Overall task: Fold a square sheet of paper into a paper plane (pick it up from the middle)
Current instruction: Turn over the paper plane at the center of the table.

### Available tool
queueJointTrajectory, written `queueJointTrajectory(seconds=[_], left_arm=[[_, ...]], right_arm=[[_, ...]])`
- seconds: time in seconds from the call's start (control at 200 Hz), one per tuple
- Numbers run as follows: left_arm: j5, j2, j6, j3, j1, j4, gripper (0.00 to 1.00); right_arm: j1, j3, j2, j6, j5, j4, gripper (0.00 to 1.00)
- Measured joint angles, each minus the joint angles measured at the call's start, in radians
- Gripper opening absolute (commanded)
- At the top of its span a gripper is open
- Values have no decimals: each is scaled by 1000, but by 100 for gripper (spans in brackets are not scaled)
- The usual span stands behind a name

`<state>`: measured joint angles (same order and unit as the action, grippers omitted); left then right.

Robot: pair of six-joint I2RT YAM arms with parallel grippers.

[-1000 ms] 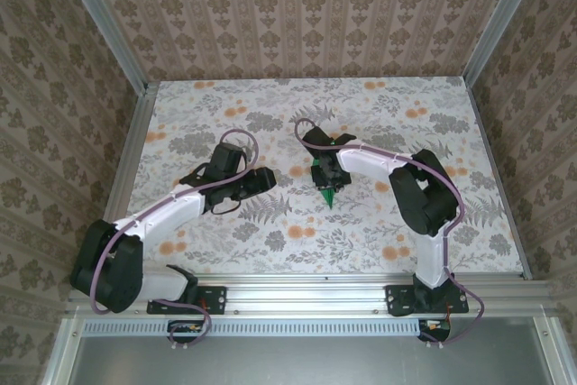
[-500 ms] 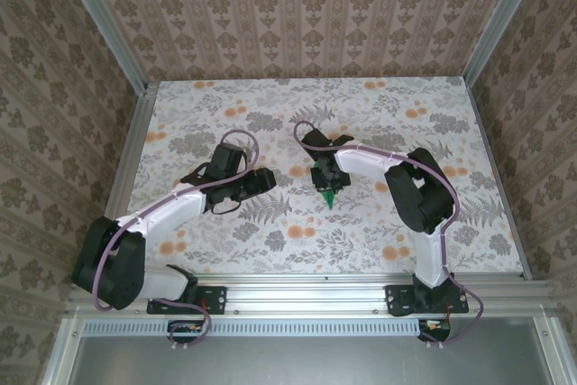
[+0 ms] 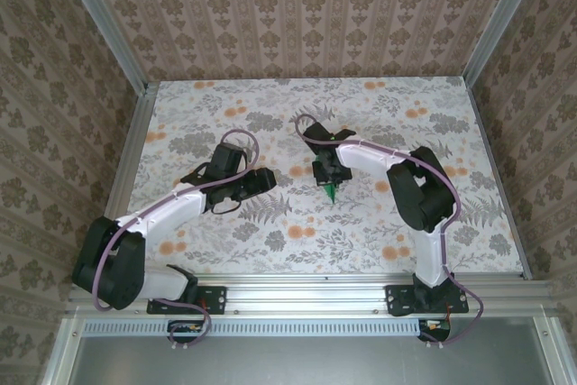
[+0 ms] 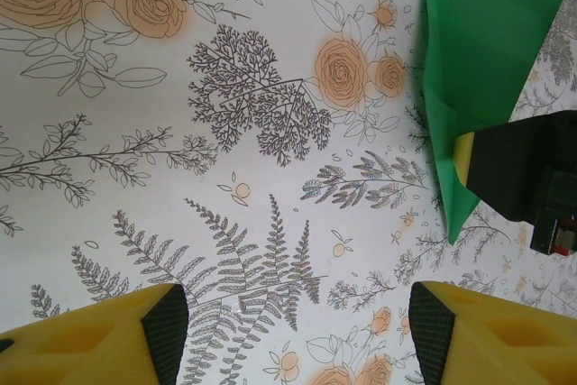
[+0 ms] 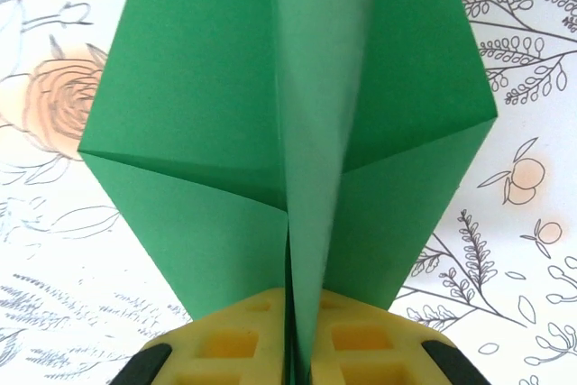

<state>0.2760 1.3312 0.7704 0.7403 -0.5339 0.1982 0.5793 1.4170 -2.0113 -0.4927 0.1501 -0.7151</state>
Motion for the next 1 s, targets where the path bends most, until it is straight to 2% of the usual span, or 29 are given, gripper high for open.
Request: queueJointTrajectory(seconds=[0.17, 0.41, 0.675, 1.0], left_arm=[[0, 0, 0, 0, 0, 5, 68], [0, 0, 0, 0, 0, 17, 68], [0, 0, 0, 19, 0, 40, 68], [-1, 2, -8, 74, 12, 59, 67]], right_arm=[[-1, 8, -25, -2, 0, 3, 19], [-1, 11, -29, -1, 0, 1, 18], [-4, 37, -28, 0, 1, -30, 10], [-27, 37, -4, -4, 0, -21, 10]])
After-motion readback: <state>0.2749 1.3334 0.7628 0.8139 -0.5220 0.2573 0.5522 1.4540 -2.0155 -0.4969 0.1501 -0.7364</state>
